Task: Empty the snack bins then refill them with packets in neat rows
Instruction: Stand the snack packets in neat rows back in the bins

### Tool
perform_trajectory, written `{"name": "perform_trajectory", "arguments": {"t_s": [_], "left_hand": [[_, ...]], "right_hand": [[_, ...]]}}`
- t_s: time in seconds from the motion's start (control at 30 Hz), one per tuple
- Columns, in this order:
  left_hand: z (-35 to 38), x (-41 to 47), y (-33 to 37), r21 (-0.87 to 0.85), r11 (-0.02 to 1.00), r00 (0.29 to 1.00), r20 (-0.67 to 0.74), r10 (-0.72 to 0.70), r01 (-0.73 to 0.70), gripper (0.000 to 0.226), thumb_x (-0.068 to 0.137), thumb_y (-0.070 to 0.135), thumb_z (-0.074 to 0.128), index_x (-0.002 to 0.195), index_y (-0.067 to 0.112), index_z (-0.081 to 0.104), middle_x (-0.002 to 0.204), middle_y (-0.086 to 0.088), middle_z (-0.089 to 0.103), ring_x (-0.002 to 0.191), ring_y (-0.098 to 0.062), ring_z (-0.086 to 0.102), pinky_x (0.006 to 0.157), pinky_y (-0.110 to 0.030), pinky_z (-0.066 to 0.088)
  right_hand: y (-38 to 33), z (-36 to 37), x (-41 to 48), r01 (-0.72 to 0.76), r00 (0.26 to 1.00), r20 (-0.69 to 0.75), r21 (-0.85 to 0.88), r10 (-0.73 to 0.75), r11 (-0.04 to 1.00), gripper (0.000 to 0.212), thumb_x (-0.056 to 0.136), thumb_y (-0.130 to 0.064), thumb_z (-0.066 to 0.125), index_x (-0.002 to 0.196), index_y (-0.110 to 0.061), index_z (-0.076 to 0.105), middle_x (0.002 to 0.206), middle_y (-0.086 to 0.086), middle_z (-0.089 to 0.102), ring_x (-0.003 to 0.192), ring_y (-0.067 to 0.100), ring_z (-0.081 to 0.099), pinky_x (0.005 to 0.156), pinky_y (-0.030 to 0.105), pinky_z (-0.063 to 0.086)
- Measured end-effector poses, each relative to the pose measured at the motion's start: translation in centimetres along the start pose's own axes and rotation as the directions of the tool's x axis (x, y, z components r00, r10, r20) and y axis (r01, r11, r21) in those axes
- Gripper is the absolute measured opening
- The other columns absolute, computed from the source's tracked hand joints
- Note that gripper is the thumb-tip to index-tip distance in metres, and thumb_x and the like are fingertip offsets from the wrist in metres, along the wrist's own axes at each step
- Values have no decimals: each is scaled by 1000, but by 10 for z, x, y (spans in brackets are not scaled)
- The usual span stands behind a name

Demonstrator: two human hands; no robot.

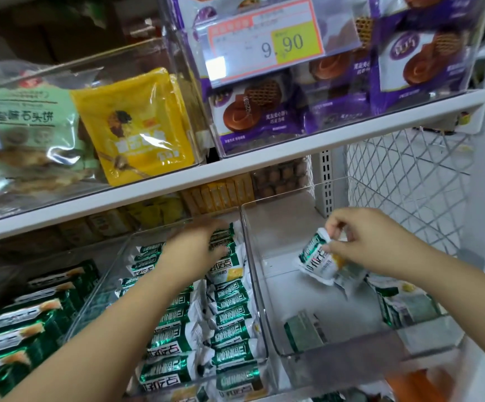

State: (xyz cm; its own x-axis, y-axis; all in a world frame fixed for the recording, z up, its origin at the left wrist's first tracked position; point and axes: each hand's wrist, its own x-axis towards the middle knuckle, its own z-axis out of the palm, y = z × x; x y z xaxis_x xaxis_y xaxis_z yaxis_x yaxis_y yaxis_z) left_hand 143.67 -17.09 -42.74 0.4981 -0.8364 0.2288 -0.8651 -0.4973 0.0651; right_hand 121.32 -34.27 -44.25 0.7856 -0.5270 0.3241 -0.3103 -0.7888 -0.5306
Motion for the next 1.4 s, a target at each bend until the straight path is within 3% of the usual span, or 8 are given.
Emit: {"name": "perform_trajectory", "arguments": {"t_s": [0.1, 0.23, 0.43, 0.67, 0.9, 1.0, 1.27, 1.4], "left_hand": [[-19, -24, 24, -375, 923, 976, -217, -2, -82, 41, 89, 47, 56, 126, 29, 56, 116, 12, 62, 102, -3, 58, 88, -22, 45], [-24, -44, 55, -614, 781, 993, -63, 97, -115, 44, 78, 56, 60, 120, 44, 52, 114, 28, 60, 106, 15, 52, 85, -4, 38], [-17, -42, 51, -789, 613, 993, -102, -56, -47, 24, 83, 23, 72, 103, 33, 63, 78, -21, 67, 55, -17, 55, 52, -20, 42], [-15, -43, 37, -821, 571, 973, -125, -192, 7, 16, 88, 28, 67, 101, 32, 59, 71, -11, 71, 66, -36, 62, 57, -25, 43], [-2, -45, 31, -795, 606, 980, -102, -170, 23, 20, 87, 29, 67, 104, 36, 58, 69, -9, 71, 61, -20, 54, 57, -30, 39], [-5, -45, 34, -794, 608, 979, -117, -168, 9, 19, 88, 29, 67, 103, 36, 58, 70, -11, 71, 58, -17, 52, 53, -25, 39], [-14, -43, 37, -796, 602, 968, -92, -233, 69, 8, 90, 35, 63, 95, 34, 58, 69, -6, 71, 44, -10, 44, 51, -26, 38], [-12, -40, 39, -800, 594, 969, -76, -235, 81, 8, 89, 36, 64, 95, 35, 58, 70, -2, 71, 75, -20, 66, 76, -36, 51]], "right_hand": [[-11, -2, -2, 5, 1000, -5, 320, -4, 947, 17, 79, -24, 75, 76, -23, 58, 54, -12, 56, 47, -3, 46, 51, 14, 33], [-29, 5, -3, 13, 999, 29, 564, -35, 825, 21, 76, -39, 73, 82, -23, 60, 58, 10, 58, 56, 18, 45, 60, 29, 33], [-29, 10, -5, -115, 992, 109, 684, 55, 721, 18, 85, -32, 64, 94, -17, 63, 80, -5, 68, 66, 9, 65, 61, 22, 49], [3, 70, -6, -262, 730, 642, -50, 232, 964, 63, 86, -37, 68, 140, -21, 42, 140, -2, 45, 114, 17, 55, 79, 25, 54], [-3, 76, -5, -169, 616, 759, -132, 210, 977, 44, 80, -36, 75, 117, -17, 62, 102, -1, 62, 83, 16, 63, 72, 28, 54], [-2, 63, -2, -35, 708, 698, -122, 110, 992, 31, 78, -38, 74, 69, -18, 52, 67, -6, 47, 62, 14, 46, 61, 29, 38], [0, -4, -3, -110, 988, 150, 500, 39, 859, 22, 82, -6, 70, 96, -19, 60, 95, 3, 69, 73, 12, 70, 72, 33, 57], [-18, -18, -10, -42, 993, 106, 699, -45, 714, 33, 67, -42, 72, 90, -19, 71, 105, -6, 71, 88, 14, 69, 83, 31, 55]]}}
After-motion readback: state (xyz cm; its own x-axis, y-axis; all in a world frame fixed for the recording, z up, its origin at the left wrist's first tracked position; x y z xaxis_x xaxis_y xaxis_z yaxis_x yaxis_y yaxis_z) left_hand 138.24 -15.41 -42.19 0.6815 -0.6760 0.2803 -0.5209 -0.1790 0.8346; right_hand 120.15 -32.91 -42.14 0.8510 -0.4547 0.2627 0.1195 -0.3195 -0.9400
